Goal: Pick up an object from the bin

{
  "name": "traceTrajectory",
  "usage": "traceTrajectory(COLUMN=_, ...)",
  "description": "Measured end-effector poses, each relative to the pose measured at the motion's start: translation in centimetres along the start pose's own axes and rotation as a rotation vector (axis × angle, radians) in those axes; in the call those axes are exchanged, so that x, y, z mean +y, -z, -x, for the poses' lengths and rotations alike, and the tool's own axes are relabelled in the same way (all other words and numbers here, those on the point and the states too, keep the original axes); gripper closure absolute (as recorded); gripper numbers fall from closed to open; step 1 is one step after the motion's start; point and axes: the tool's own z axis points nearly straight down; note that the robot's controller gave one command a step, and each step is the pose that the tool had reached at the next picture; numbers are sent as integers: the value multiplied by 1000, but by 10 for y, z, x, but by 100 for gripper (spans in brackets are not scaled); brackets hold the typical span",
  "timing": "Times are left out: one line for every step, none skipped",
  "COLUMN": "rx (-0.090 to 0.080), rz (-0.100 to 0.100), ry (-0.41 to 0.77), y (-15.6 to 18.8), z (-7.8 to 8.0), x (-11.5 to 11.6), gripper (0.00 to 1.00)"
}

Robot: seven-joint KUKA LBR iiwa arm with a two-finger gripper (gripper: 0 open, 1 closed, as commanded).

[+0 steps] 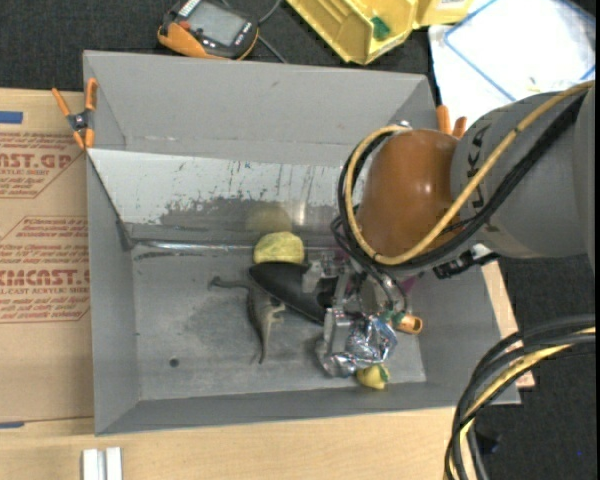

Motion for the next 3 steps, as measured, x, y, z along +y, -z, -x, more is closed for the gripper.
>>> traceTrajectory(rx=-7, rz=0, ry=0, y=4, z=2, x=0, gripper=0)
traceTrajectory(rx=-6, rz=-2, ry=361, y=-74, z=60, x=-61, gripper=0)
traceTrajectory(rx=-7, rz=3, ry=-238, y=-72, z=61, x=-52, gripper=0)
